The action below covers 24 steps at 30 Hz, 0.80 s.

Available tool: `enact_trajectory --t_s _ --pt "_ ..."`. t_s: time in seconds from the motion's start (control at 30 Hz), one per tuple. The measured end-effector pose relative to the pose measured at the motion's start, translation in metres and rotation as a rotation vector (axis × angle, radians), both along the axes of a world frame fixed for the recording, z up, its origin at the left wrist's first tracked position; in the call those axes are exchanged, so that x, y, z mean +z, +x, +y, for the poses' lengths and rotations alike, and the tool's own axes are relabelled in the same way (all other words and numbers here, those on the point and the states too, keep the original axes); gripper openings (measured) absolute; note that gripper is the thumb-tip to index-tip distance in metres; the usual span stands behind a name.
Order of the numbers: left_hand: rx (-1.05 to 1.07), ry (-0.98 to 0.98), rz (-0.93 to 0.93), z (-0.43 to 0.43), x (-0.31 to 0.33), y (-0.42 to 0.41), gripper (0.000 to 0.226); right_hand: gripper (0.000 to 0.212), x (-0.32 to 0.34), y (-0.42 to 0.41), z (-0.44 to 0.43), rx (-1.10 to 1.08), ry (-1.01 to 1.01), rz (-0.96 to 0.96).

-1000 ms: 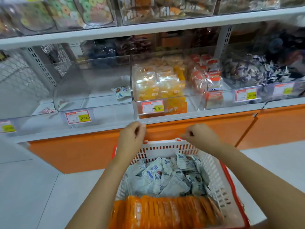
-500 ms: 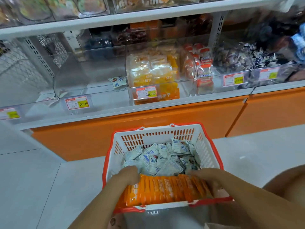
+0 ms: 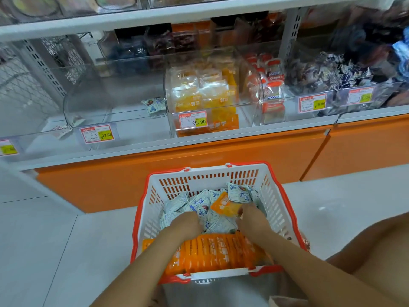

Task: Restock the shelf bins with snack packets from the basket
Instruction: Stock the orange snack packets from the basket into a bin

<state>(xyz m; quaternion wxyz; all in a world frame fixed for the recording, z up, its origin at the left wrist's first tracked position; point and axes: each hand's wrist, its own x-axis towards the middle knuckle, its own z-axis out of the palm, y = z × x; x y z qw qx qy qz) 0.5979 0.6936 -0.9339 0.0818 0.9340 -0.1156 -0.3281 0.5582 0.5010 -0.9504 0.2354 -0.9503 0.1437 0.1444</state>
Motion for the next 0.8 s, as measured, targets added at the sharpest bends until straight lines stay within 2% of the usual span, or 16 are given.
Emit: enact_trajectory --t_s 0.07,0.2,0.3,0.43,0.53,0.6,0.7,0.8 --pt "-0.046 0.053 0.042 -0.002 -0.008 -0.006 0.036 0.031 -0.008 0.014 -0.008 0.0 -0.004 -0.003" --pt "-0.02 0.044 0.038 -0.004 -0.019 -0.01 0.036 0.045 -0.029 0.03 -0.025 -0.001 0.087 0.118" --pt "-0.014 0.027 0.05 -0.004 -0.017 -0.007 0.038 0.05 -0.051 0.019 -0.029 -0.13 0.165 0.153" --pt "-0.006 -0.015 0.043 -0.001 -0.02 -0.006 0.039 0.056 -0.062 0.018 -0.024 -0.31 0.26 -0.012" --pt "0.007 -0.059 0.04 0.002 -0.023 -0.007 0.04 0.049 -0.056 0.026 -0.017 -0.529 0.415 -0.11" --pt "0.024 -0.098 0.035 0.005 -0.026 -0.005 0.042 0.04 -0.051 0.034 -0.009 -0.633 0.487 -0.047" --pt "0.18 -0.207 -0.021 0.008 -0.025 0.004 0.038 0.048 -0.026 0.05 0.0 -0.522 0.66 0.213" --pt "0.408 -0.334 -0.097 0.008 -0.008 0.018 0.033 0.032 0.023 0.066 -0.007 -0.143 0.706 0.243"
